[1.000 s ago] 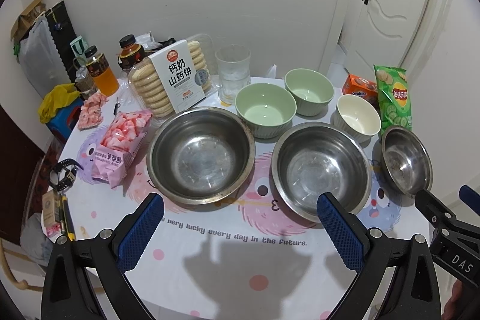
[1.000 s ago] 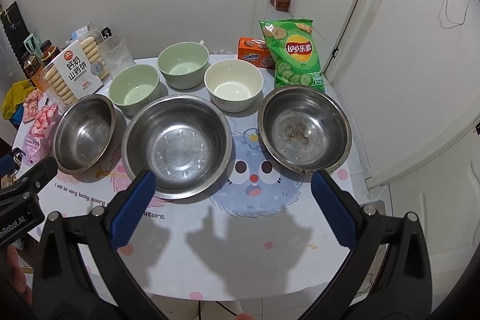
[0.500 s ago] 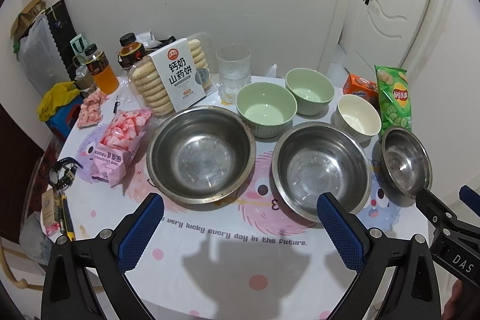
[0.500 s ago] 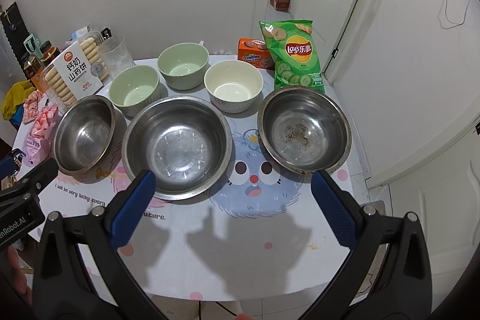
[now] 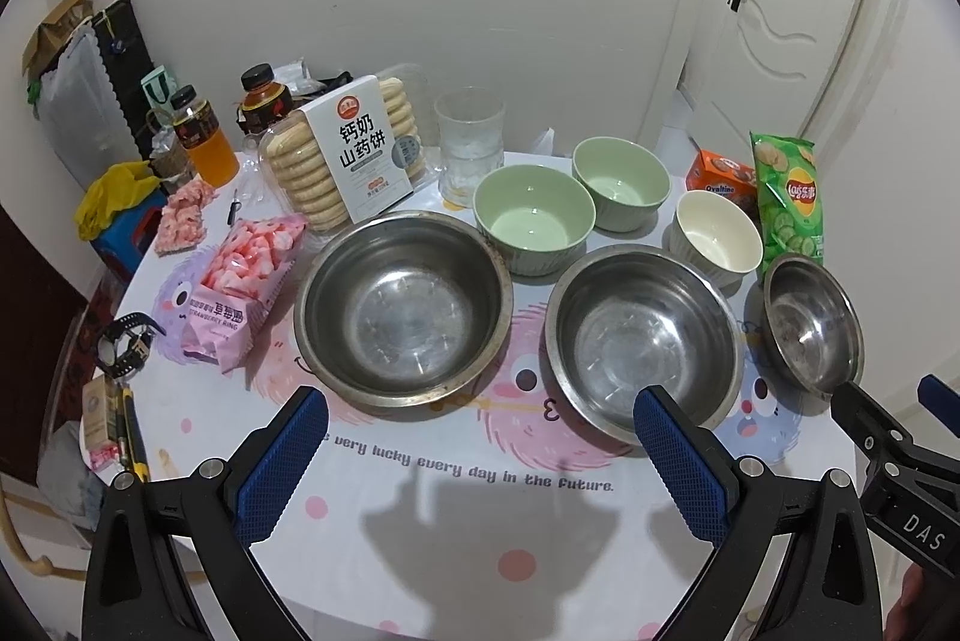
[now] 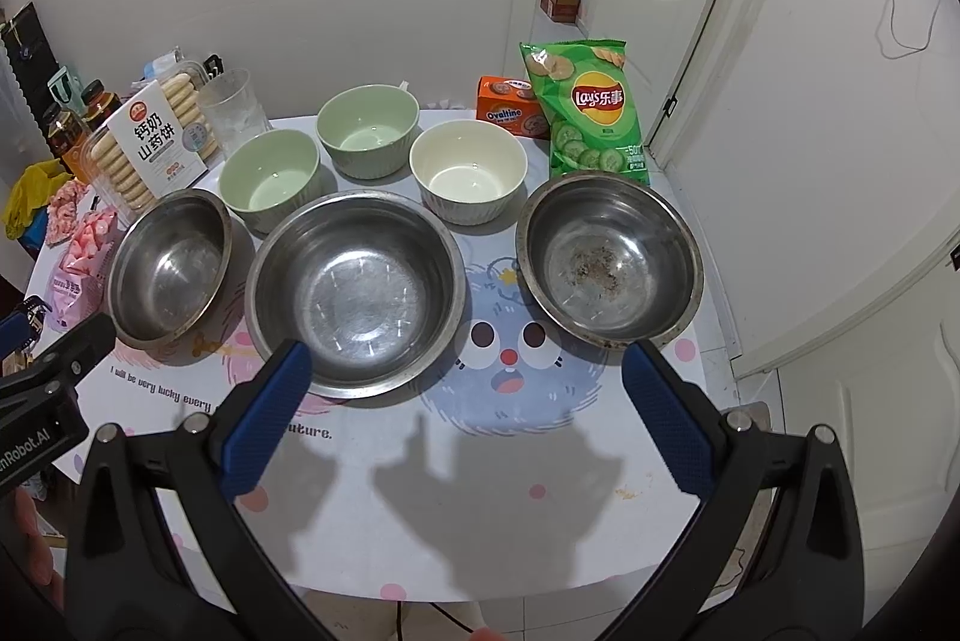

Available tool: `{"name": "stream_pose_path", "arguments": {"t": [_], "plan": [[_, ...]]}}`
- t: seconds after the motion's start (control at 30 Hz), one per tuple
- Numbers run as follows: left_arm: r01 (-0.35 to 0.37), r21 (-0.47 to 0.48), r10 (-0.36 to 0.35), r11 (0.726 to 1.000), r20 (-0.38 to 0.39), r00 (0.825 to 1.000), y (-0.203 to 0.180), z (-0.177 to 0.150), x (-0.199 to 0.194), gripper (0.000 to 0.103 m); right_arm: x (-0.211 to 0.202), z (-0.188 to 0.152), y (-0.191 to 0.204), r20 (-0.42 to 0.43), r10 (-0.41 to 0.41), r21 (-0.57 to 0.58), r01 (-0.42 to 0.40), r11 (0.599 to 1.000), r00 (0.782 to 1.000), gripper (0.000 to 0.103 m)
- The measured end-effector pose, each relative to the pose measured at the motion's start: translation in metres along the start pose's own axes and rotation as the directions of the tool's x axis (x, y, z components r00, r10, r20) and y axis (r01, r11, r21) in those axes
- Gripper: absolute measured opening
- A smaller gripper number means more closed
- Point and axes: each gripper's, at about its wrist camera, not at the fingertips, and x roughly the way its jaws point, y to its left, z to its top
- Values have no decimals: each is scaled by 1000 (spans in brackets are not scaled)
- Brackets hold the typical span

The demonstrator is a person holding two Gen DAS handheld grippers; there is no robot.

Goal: Organize plates and bowls

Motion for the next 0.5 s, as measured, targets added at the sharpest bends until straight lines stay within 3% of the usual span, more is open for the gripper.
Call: {"name": "stream_pose_path", "arguments": {"t": [0.5], "plan": [[5,-45,-6,999,-36,999,17,-1,13,103,5,1,13,-13,22,-31,-23,999,1000,103]]}}
